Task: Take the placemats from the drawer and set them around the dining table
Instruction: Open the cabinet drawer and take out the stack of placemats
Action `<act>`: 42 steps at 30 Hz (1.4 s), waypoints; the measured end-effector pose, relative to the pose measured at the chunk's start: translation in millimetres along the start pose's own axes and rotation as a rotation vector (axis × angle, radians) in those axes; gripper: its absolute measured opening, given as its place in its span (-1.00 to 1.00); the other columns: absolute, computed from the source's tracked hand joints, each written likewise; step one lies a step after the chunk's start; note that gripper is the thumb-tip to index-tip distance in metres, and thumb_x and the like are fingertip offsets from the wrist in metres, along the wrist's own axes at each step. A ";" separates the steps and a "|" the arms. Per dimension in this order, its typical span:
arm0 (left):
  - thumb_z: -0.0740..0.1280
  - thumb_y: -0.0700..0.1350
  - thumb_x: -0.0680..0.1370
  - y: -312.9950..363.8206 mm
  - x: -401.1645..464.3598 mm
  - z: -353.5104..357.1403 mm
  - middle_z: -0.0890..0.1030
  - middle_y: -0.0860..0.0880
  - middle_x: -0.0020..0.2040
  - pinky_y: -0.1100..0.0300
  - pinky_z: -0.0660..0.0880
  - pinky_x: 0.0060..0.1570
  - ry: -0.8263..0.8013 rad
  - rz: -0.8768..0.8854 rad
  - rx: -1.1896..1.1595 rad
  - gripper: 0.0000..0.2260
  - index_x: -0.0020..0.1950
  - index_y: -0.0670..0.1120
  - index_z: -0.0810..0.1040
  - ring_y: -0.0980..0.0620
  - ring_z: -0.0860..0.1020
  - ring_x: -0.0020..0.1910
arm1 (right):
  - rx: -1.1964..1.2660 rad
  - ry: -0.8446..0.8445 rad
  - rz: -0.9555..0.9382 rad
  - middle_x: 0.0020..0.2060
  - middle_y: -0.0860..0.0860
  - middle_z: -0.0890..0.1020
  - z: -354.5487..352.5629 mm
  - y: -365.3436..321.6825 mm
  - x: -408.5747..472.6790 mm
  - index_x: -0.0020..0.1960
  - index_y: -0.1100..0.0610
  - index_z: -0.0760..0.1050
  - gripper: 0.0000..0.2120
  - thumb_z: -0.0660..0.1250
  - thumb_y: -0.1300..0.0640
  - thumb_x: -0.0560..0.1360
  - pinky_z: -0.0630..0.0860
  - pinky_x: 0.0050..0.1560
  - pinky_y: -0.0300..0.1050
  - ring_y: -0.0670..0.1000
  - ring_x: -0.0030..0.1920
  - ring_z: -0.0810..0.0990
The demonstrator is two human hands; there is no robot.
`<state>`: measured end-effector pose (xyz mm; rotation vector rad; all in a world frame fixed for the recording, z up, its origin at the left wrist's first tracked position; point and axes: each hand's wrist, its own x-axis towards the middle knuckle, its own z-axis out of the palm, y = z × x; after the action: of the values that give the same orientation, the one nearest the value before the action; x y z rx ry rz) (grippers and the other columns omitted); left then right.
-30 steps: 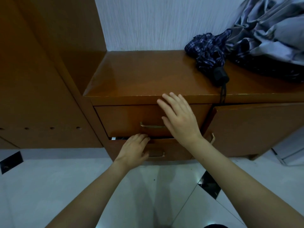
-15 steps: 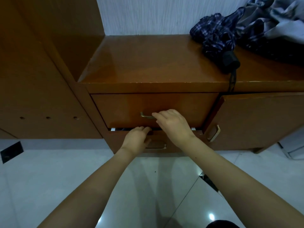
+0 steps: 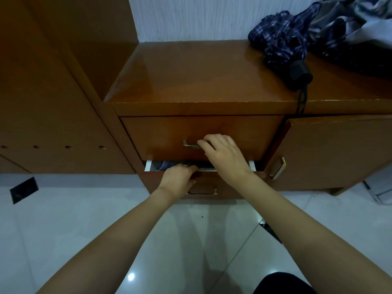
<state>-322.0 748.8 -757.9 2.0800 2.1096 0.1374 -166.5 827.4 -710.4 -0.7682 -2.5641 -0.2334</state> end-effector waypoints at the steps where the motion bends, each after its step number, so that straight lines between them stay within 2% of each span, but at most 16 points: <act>1: 0.28 -0.03 0.57 0.4 -1.8 1.2 0.56 -0.05 0.24 0.07 0.51 0.05 0.004 0.003 0.003 -0.61 0.40 0.01 0.39 -0.07 0.50 0.21 | -0.039 0.040 -0.002 0.22 0.11 0.54 0.2 1.3 -5.8 0.33 0.18 0.44 -0.46 0.44 0.34 0.37 0.33 0.27 0.00 0.10 0.21 0.49; 4: 0.29 -0.03 0.56 -0.1 -7.0 3.9 0.57 -0.07 0.20 0.04 0.54 -0.03 0.016 0.022 -0.003 -0.62 0.38 -0.01 0.41 -0.08 0.52 0.17 | -0.158 0.034 0.060 0.47 0.05 0.31 -3.0 4.8 -18.5 0.51 0.13 0.21 -0.31 0.40 0.24 0.46 0.16 0.47 0.13 0.08 0.44 0.31; 9: 0.31 -0.03 0.54 -0.2 -19.9 9.5 0.60 -0.07 0.13 0.06 0.53 -0.09 0.054 0.052 -0.027 -0.64 0.33 -0.01 0.46 -0.08 0.54 0.11 | -0.237 -0.068 0.094 0.56 0.00 0.04 -1.7 9.3 -27.9 0.57 0.10 -0.02 -0.14 0.43 0.12 0.45 0.01 0.50 0.20 0.01 0.54 0.03; 14: 0.32 0.01 0.51 0.2 -33.1 13.1 0.61 -0.03 0.10 0.10 0.52 -0.09 0.059 0.059 -0.036 -0.67 0.27 0.01 0.49 -0.05 0.55 0.09 | -0.301 -0.066 0.079 0.56 -0.01 -0.02 2.7 13.2 -28.2 0.58 0.09 -0.08 -0.11 0.42 0.08 0.46 -0.02 0.50 0.18 0.01 0.55 -0.01; 18: 0.34 0.02 0.50 1.6 -44.6 12.6 0.60 0.00 0.08 0.16 0.47 -0.12 0.019 0.069 -0.074 -0.69 0.23 0.03 0.51 -0.02 0.55 0.07 | -0.350 -0.054 0.063 0.56 -0.02 -0.08 6.7 16.2 -29.7 0.58 0.08 -0.14 -0.10 0.40 0.13 0.48 -0.06 0.50 0.17 0.00 0.55 -0.05; 23: 0.38 0.02 0.47 0.7 -54.4 4.6 0.61 0.06 0.03 0.21 0.42 -0.15 -0.114 0.043 -0.223 -0.72 0.17 0.09 0.51 0.03 0.55 -0.01 | -0.429 -0.040 0.066 0.56 -0.03 -0.13 13.8 18.3 -30.1 0.57 0.08 -0.19 0.03 0.47 0.27 0.39 -0.08 0.49 0.16 0.01 0.55 -0.06; 30: 0.47 0.03 0.39 1.4 -62.8 -4.3 0.65 0.17 -0.06 0.18 0.54 -0.04 -0.262 0.083 -0.355 -0.80 -0.02 0.13 0.56 0.23 0.58 -0.10 | -0.447 0.021 0.049 0.56 -0.03 -0.04 17.5 19.0 -30.2 0.58 0.07 -0.14 -0.02 0.39 0.41 0.39 -0.08 0.48 0.16 0.02 0.54 -0.01; 33: 0.52 -0.01 0.35 3.6 -73.9 -3.3 0.62 0.25 -0.16 0.34 0.50 -0.07 -0.327 0.062 -0.433 -0.79 -0.09 0.16 0.56 0.34 0.58 -0.15 | -0.451 0.028 0.045 0.56 -0.03 -0.04 17.9 19.5 -30.4 0.58 0.07 -0.14 -0.04 0.36 0.45 0.40 -0.07 0.48 0.16 0.02 0.54 0.00; 36: 0.54 -0.03 0.30 6.9 -86.1 -0.8 0.62 0.28 -0.26 0.43 0.42 -0.15 -0.373 0.036 -0.464 -0.77 -0.11 0.08 0.59 0.41 0.56 -0.23 | -0.456 0.012 0.052 0.56 -0.03 -0.06 18.3 19.4 -30.3 0.58 0.08 -0.16 -0.03 0.37 0.42 0.40 -0.09 0.48 0.16 0.02 0.54 -0.03; 38: 0.56 -0.02 0.27 8.5 -94.1 2.0 0.65 0.23 -0.25 0.41 0.44 -0.16 -0.395 0.028 -0.473 -0.74 -0.09 0.07 0.61 0.40 0.56 -0.25 | -0.454 0.009 0.055 0.56 -0.03 -0.06 19.0 18.8 -30.3 0.58 0.08 -0.16 -0.03 0.38 0.40 0.40 -0.09 0.47 0.16 0.02 0.54 -0.03; 42: 0.59 0.02 0.22 11.8 -107.4 5.4 0.66 0.21 -0.20 0.29 0.54 -0.08 -0.467 0.057 -0.494 -0.73 -0.22 0.20 0.55 0.34 0.60 -0.20 | -0.466 0.009 0.061 0.56 -0.04 -0.04 19.7 18.5 -29.9 0.58 0.08 -0.15 -0.05 0.39 0.36 0.42 -0.07 0.48 0.17 0.01 0.55 -0.03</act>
<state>-308.4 641.5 -754.5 1.6788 1.5512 0.1443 -141.4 834.0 -741.2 -1.0015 -2.4980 -0.8315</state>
